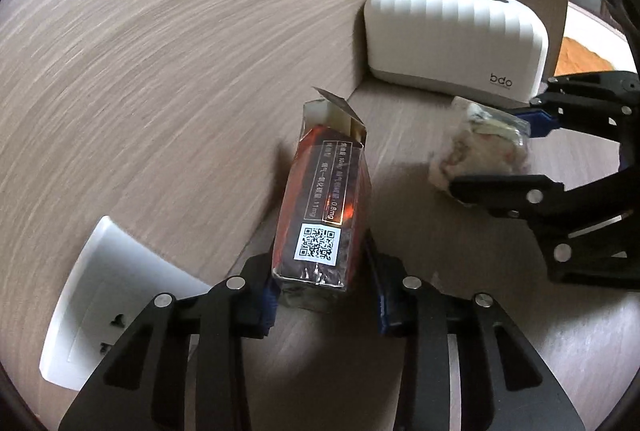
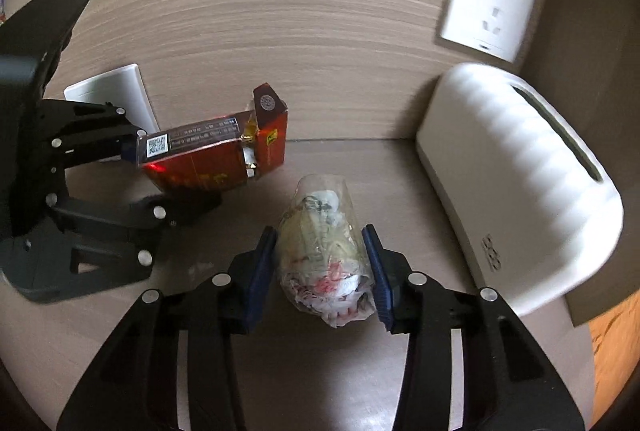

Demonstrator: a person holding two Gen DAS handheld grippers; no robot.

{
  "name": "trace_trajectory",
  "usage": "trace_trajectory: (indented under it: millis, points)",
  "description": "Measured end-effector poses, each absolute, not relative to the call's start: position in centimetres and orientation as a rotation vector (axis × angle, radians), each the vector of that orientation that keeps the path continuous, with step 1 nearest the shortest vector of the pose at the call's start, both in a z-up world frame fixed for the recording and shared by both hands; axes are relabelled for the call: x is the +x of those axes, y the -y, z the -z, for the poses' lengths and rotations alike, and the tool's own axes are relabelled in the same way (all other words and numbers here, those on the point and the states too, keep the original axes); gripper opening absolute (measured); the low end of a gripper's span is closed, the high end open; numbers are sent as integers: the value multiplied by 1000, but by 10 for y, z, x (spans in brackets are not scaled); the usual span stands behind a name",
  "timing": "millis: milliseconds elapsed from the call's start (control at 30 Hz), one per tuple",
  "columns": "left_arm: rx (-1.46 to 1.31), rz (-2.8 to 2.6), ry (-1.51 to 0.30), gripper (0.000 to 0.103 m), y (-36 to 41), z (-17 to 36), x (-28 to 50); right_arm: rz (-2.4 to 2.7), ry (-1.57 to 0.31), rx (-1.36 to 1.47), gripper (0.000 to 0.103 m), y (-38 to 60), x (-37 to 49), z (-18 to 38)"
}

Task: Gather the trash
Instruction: 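Grasp the red cigarette box with the left tool while the right tool grasps the clear plastic bag, then carry the red box and clear bag over the white trash bin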

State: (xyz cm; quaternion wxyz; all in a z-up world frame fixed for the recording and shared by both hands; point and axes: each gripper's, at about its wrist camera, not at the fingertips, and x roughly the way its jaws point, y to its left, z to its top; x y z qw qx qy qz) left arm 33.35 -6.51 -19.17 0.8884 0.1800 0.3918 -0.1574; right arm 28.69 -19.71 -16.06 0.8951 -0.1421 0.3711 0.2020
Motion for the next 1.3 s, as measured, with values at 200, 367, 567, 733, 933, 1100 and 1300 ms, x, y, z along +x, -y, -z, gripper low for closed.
trace_trajectory:
  millis: [200,367,567,733,933,1100,1300]
  points:
    - [335,360,-798,35,68,175,306,-394,-743,-247,45,205,270,145]
    - [322,383,-777,35,78,159,279,-375,-724,-224,45,216,251,129]
    - [332,422,-735,35,100,133,233,-341,-671,-201,45,237,208,99]
    - [365,486,-694,35,135,104,187,-298,-626,-192,45,262,165,80]
    - [427,597,-642,35,195,91,148,-222,-601,-237,45,310,104,64]
    - [465,699,-643,35,247,97,109,-144,-631,-224,45,355,51,69]
    - [533,818,-678,35,319,130,64,-64,-717,-169,45,416,-7,96]
